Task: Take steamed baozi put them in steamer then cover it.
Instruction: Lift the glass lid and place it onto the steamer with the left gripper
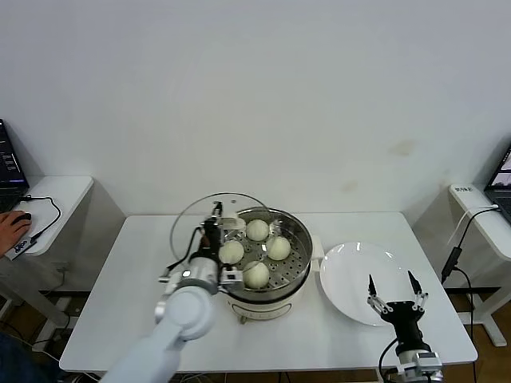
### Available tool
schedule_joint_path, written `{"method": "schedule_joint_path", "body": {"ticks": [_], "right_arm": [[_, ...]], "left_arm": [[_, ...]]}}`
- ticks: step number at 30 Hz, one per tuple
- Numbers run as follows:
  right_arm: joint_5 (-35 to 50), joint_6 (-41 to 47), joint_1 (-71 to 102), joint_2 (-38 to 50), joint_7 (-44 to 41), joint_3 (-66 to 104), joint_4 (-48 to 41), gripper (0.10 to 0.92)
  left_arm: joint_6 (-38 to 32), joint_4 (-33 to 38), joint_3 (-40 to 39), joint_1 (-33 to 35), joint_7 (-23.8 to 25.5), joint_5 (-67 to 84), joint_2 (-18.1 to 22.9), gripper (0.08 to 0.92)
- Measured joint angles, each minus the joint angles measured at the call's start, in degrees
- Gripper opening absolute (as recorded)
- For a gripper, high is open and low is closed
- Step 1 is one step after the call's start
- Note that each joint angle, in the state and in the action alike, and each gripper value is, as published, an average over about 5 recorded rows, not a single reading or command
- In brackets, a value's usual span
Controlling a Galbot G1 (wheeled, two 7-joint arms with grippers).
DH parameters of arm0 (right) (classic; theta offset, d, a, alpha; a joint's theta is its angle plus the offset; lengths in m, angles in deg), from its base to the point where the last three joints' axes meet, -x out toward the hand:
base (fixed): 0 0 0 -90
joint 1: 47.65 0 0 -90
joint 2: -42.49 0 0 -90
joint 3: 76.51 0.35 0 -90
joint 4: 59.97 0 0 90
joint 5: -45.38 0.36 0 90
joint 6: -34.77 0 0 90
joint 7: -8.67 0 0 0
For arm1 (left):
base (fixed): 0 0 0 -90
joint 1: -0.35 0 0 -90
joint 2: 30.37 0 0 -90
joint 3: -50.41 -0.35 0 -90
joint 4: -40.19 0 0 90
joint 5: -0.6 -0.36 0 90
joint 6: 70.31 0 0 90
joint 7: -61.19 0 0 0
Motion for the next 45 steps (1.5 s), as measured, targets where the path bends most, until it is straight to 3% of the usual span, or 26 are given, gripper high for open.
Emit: {"method": "schedule_joint_path", "body": {"ticks": [9, 18, 45], "right_arm": [[-1.17, 0.02, -0.20, -0.25, 0.04, -0.79, -0.58, 0.823], [-1.35, 0.07, -0.44, -0.25, 0.07, -1.54, -0.78, 0.823], [-1.17, 0.10, -0.66, -0.17, -0.12, -3.09, -0.98, 0.823]], "left_arm": [[1.14, -3.83, -2.97, -1.17, 2.59, -6.92, 8.58, 0.137], [1.15, -6.61, -2.90, 0.01, 3.08, -11.19, 12.80, 0.137], [-1.42, -9.70, -2.00, 3.24, 1.47, -17.42, 17.36, 0.137]]}}
